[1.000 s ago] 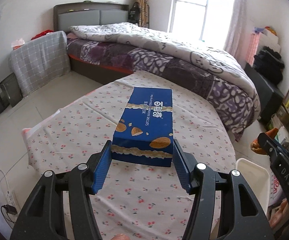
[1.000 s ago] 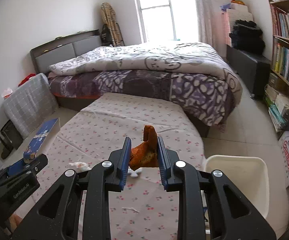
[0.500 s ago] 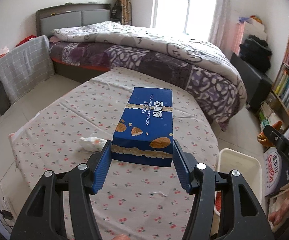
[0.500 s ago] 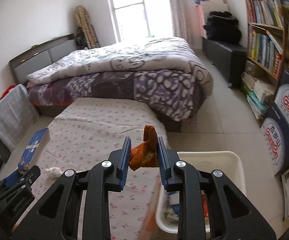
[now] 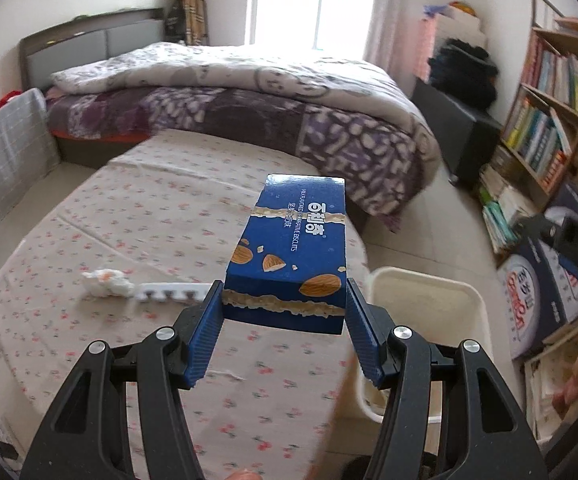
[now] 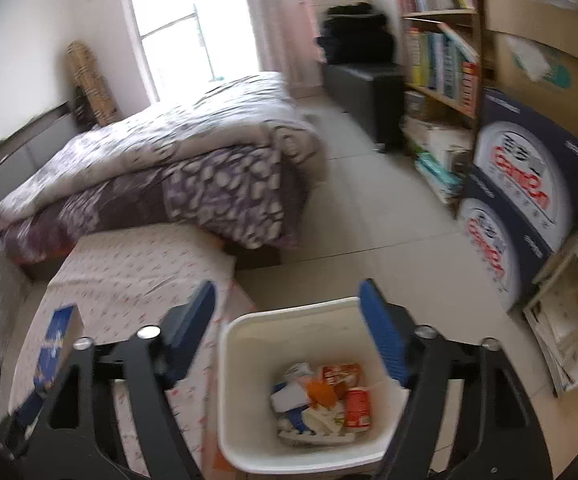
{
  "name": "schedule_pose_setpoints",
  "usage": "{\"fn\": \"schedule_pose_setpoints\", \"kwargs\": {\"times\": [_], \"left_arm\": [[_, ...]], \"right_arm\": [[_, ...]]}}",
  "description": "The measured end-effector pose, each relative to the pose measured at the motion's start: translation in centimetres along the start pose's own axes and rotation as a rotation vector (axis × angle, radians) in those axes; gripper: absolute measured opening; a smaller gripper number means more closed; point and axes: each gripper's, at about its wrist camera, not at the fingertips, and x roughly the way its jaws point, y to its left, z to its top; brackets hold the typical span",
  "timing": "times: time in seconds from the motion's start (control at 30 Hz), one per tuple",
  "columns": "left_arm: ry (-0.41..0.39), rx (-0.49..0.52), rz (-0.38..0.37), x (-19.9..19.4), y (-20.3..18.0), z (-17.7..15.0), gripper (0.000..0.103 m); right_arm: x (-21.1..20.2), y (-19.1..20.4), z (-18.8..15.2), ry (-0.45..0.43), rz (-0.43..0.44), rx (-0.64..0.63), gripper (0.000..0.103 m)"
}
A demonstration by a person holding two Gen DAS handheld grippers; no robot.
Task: Collect trash
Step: 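Carry the box and peel over the white bin and open both grippers, then grasp the white wadded diaper with the left gripper while the right gripper grasps the white foam strip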
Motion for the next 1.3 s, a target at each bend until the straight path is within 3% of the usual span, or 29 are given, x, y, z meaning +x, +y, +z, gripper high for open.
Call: {"fn": "schedule_pose_setpoints", "kwargs": {"times": [0.5, 0.67, 0.77, 0.97, 1.3], "left_arm": [[0.044, 0.139, -0.115, 2.0, -9.5, -2.1, 0.058], [0.079, 0.195, -0.195, 2.6, -12.1, -2.7, 0.059], [0.107, 0.211, -0.229, 2.9, -12.8, -3.1, 0.074], [0.117, 0.214, -0.185, 3.1, -12.3, -3.7, 0.074], [0.18, 0.184, -0.02, 5.1, -5.7, -2.7, 0.074]], "right_arm": [[-0.2, -7.7, 1.3, -0.029, -0.105, 0.14, 0.089], [-0.4, -9.1, 1.5, -0.045, -0.14, 0.156, 0.092], [-0.3, -9.5, 1.5, -0.041, -0.165, 0.175, 0.096], [0.2, -8.9, 1.3, -0.011, -0.187, 0.163, 0.096], [2.5, -3.3, -0.4, 0.118, -0.177, 0.017, 0.096]]}}
